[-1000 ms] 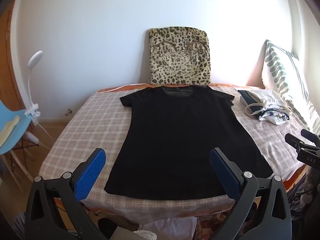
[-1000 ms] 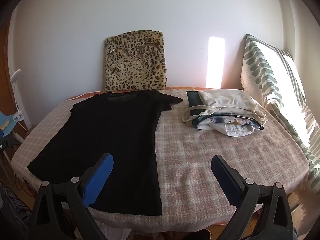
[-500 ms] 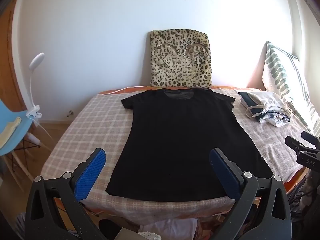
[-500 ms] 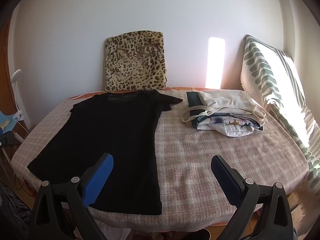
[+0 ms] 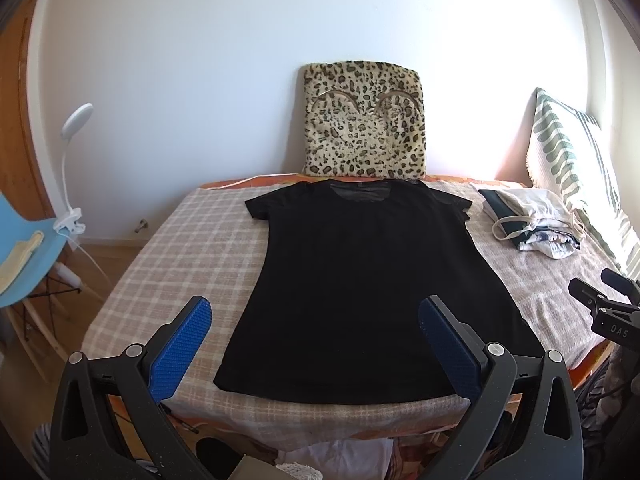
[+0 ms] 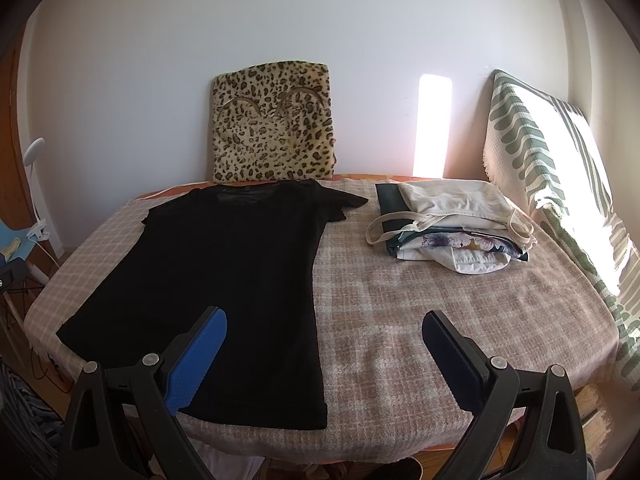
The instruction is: Fold small clothes
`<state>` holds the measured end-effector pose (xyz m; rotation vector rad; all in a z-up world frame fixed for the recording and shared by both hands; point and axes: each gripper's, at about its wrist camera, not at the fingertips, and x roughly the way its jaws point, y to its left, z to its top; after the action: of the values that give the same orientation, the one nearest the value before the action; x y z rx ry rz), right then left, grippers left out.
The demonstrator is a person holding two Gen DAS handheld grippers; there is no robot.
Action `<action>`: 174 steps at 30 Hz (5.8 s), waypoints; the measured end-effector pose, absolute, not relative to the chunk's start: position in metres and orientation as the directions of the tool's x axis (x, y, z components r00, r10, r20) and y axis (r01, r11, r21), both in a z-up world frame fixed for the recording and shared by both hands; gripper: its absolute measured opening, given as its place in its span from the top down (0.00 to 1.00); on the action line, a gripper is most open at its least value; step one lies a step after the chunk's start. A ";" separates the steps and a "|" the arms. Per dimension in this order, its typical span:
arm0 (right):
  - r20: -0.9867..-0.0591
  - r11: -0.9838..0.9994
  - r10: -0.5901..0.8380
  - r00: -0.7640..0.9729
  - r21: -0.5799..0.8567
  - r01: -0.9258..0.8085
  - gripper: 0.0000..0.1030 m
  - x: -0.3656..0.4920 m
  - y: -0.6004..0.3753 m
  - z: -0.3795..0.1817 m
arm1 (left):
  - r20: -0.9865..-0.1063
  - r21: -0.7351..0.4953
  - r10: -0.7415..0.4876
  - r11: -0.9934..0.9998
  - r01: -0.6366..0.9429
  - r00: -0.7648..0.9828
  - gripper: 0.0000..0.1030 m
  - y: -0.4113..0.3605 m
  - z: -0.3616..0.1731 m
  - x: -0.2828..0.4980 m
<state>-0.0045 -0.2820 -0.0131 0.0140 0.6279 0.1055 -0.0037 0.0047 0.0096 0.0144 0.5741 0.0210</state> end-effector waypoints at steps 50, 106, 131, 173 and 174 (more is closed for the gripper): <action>-0.589 0.993 0.119 0.799 0.052 -0.110 0.03 -0.002 -0.269 -0.011 | -0.549 0.002 0.026 1.000 -0.029 0.835 0.00 0.009 0.007 0.000; -0.777 0.802 0.508 0.372 0.269 -0.534 0.13 0.392 0.076 -0.007 | -0.703 -0.390 -0.248 0.918 -0.070 0.667 0.55 0.140 -0.123 0.052; -0.914 0.838 0.219 0.343 -0.004 -0.546 0.34 0.443 0.230 -0.125 | -0.661 -0.487 -0.321 0.871 -0.063 0.678 0.85 0.153 -0.133 0.061; -0.734 0.835 0.491 0.470 0.242 -0.495 1.00 0.448 0.076 0.009 | -0.514 -0.522 -0.540 0.813 0.256 0.666 0.98 0.114 -0.100 0.066; -0.733 0.840 0.486 0.476 0.240 -0.487 1.00 0.448 0.066 0.010 | -0.517 -0.518 -0.544 0.814 0.265 0.661 0.98 0.113 -0.100 0.067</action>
<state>0.4476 0.0656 0.0097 -0.0017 0.8954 0.5942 0.0667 0.1133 -0.1003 -0.4227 0.7132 -0.4728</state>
